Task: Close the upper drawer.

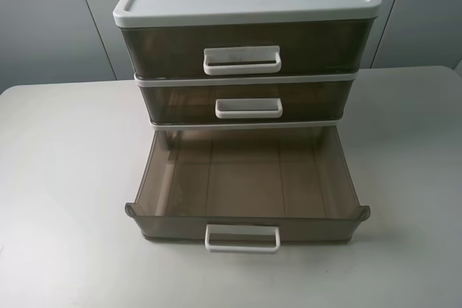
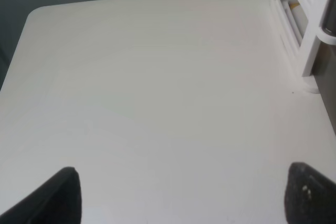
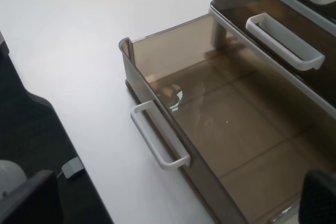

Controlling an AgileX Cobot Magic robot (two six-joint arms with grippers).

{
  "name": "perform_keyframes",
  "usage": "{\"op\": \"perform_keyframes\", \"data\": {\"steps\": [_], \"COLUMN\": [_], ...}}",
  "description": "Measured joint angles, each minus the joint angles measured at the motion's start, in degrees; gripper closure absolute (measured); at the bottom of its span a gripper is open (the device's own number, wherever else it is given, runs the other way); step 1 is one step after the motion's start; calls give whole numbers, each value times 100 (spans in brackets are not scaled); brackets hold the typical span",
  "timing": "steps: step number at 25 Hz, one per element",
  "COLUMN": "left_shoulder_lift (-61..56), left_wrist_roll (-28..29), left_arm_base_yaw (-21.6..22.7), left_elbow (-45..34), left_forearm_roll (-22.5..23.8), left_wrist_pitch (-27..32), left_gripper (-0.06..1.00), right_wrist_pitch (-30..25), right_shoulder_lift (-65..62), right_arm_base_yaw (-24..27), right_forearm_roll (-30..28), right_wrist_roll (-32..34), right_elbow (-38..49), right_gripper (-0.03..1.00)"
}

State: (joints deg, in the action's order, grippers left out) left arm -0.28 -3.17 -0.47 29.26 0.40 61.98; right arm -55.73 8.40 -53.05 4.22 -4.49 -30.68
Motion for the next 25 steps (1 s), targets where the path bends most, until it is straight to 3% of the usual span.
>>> {"op": "perform_keyframes", "data": {"steps": [11, 16, 18, 25], "left_shoulder_lift": [0, 0, 0, 0], "left_wrist_roll": [0, 0, 0, 0], "left_arm_base_yaw": [0, 0, 0, 0], "left_elbow": [0, 0, 0, 0], "left_forearm_roll": [0, 0, 0, 0], "left_wrist_pitch": [0, 0, 0, 0], "left_gripper": [20, 20, 20, 20], "right_wrist_pitch": [91, -679, -748, -710], "right_shoulder_lift": [-832, -845, -845, -845], "right_arm_base_yaw": [0, 0, 0, 0], "right_forearm_roll": [-358, -644, -782, -422], "right_wrist_roll": [721, 889, 1021, 528], "right_elbow": [27, 27, 66, 131], "right_gripper": [29, 29, 29, 29]}}
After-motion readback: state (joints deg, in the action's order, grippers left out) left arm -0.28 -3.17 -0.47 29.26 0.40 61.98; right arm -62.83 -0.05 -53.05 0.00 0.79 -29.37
